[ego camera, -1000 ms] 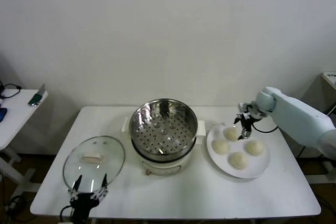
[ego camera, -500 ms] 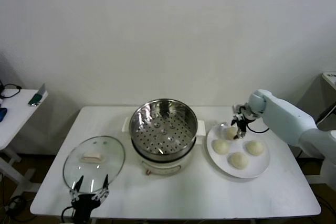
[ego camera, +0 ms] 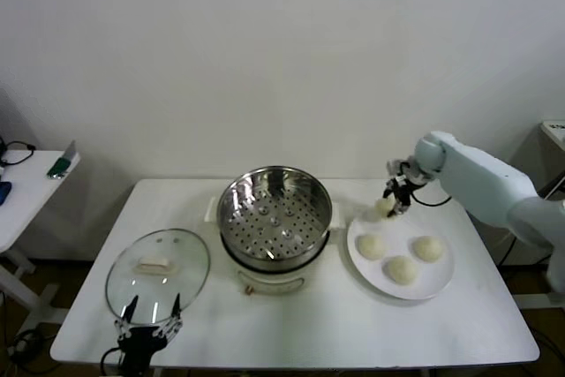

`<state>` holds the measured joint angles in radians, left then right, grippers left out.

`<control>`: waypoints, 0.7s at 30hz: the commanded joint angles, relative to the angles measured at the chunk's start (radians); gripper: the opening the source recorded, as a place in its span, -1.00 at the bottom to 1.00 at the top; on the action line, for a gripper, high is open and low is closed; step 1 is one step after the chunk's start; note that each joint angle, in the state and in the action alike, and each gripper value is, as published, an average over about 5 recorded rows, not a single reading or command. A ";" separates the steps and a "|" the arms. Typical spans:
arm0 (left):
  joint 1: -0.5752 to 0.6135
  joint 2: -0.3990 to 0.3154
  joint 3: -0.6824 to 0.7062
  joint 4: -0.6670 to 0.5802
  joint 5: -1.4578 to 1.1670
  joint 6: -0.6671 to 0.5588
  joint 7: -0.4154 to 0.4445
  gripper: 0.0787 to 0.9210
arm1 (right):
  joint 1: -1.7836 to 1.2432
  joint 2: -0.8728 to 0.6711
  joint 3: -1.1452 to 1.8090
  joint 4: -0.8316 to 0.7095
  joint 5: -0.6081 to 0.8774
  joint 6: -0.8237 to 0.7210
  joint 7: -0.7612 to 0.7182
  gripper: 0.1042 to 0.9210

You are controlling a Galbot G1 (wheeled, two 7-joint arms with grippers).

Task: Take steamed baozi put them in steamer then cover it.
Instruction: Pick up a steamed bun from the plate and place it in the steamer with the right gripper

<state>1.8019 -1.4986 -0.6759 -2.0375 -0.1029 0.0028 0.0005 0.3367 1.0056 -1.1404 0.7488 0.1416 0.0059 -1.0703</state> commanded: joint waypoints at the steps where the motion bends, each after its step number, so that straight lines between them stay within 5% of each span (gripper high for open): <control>1: 0.000 0.004 0.004 -0.003 0.005 0.000 -0.001 0.77 | 0.476 0.026 -0.308 0.248 0.166 0.183 -0.069 0.22; 7: 0.002 0.004 0.012 -0.010 0.013 -0.003 -0.001 0.77 | 0.655 0.128 -0.331 0.529 0.191 0.358 -0.074 0.22; 12: 0.001 0.001 0.014 -0.017 0.017 -0.004 0.000 0.77 | 0.596 0.211 -0.311 0.705 0.061 0.476 -0.026 0.22; 16: 0.001 0.000 0.014 -0.017 0.022 -0.004 -0.001 0.77 | 0.482 0.260 -0.314 0.689 -0.110 0.562 0.017 0.22; 21: 0.000 -0.001 0.014 -0.018 0.023 -0.008 -0.001 0.77 | 0.295 0.302 -0.260 0.496 -0.397 0.686 0.073 0.22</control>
<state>1.8018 -1.4984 -0.6621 -2.0544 -0.0826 -0.0035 -0.0005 0.7454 1.2167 -1.3988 1.2557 0.0543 0.4744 -1.0567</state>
